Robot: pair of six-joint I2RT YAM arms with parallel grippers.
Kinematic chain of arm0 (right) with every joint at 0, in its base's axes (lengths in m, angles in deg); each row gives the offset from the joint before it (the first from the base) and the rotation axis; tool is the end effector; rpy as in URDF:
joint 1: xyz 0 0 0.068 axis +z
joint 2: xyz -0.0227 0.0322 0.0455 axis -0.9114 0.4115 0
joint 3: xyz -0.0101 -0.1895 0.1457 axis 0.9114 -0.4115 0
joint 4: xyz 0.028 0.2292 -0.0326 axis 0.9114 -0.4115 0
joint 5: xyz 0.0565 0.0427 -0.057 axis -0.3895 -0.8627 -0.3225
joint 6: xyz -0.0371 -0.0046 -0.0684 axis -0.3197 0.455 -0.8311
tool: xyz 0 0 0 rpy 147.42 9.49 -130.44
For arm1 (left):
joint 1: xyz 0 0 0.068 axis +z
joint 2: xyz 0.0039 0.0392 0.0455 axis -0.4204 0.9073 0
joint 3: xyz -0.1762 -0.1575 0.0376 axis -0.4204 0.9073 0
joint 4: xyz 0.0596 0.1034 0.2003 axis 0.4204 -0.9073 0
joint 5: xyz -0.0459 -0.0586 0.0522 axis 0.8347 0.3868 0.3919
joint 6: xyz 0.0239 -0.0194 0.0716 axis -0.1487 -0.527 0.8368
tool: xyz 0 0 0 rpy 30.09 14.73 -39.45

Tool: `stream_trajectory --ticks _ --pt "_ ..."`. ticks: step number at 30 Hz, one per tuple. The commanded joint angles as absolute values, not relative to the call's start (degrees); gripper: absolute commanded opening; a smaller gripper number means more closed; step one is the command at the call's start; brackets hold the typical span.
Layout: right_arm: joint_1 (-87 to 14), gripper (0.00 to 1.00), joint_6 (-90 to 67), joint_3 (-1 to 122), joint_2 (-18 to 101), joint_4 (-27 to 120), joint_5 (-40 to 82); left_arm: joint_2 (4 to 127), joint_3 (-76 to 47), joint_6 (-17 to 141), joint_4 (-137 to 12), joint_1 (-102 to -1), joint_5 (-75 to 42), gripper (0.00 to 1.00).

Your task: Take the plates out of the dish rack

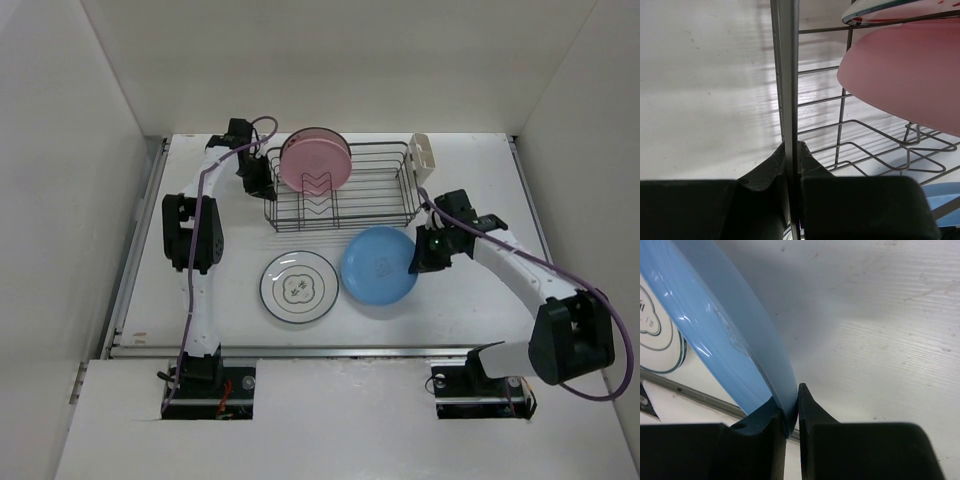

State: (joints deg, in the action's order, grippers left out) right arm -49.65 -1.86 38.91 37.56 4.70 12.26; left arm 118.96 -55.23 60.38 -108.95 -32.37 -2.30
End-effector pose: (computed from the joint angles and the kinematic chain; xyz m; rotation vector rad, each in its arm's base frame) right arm 0.2329 0.0866 0.1843 -0.0802 2.7529 0.5487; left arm 0.4466 -0.0843 0.1773 0.0144 2.6226 -0.6335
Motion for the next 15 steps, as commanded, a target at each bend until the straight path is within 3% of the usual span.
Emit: stream_trajectory --ticks 1,5,7,10,15 --pt "-50.32 0.00 -0.27 38.62 37.95 4.97 14.36 115.90 -53.86 54.12 -106.94 -30.40 -0.92 0.00" --pt "-50.32 0.02 -0.79 38.62 42.00 6.02 15.06 115.90 -56.76 60.00 -108.25 -31.71 -2.15 0.00" --pt "-50.32 0.15 -0.80 38.62 44.01 6.63 15.06 116.60 -59.12 62.29 -109.74 -31.72 -3.28 0.00" --pt "-50.85 0.21 -0.80 38.62 45.25 7.25 16.20 118.27 -61.76 65.72 -111.94 -32.24 -5.39 0.00" --pt "-50.85 0.40 -0.80 39.23 47.10 7.87 16.20 120.38 -65.82 68.28 -113.35 -32.24 -6.80 0.00"
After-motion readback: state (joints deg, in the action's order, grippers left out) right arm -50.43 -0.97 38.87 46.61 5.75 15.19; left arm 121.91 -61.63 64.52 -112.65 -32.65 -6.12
